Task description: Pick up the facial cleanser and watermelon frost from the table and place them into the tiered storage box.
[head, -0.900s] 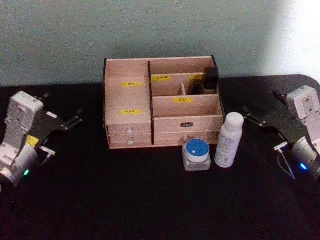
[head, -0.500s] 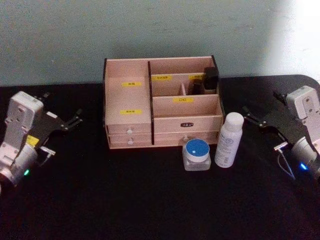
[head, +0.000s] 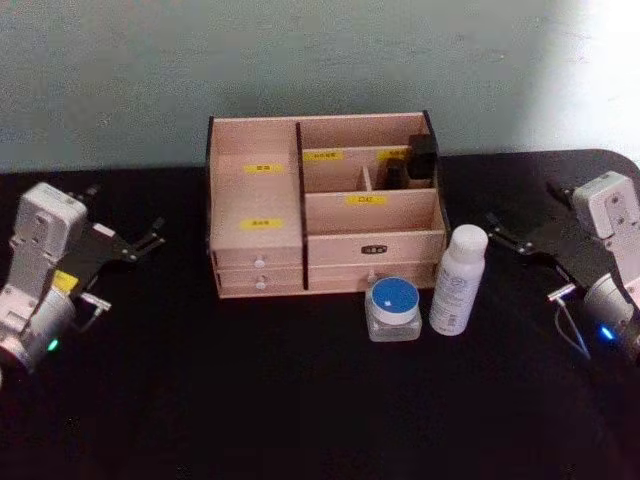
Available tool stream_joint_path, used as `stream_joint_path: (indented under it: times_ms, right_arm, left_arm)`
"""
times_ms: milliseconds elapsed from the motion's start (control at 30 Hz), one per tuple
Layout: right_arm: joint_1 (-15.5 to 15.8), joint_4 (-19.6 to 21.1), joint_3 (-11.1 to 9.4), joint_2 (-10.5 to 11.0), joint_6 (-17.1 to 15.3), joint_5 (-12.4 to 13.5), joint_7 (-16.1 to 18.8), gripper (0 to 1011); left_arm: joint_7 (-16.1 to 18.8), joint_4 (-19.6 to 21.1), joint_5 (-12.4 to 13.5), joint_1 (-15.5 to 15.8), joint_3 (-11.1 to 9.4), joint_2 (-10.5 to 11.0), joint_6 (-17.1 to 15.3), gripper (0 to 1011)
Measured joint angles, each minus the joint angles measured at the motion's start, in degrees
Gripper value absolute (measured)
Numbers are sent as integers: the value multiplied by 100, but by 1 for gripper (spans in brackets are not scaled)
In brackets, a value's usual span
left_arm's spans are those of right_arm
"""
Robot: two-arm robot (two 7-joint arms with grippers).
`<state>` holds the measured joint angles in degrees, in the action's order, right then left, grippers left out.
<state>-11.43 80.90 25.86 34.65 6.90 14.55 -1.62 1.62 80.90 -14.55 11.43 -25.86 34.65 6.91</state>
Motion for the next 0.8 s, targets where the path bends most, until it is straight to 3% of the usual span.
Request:
stream_joint_path:
  times_ms: [800]
  right_arm:
    - [0, 0, 0, 0, 0, 0, 0, 1000]
  left_arm:
    - [0, 0, 0, 0, 0, 0, 0, 1001]
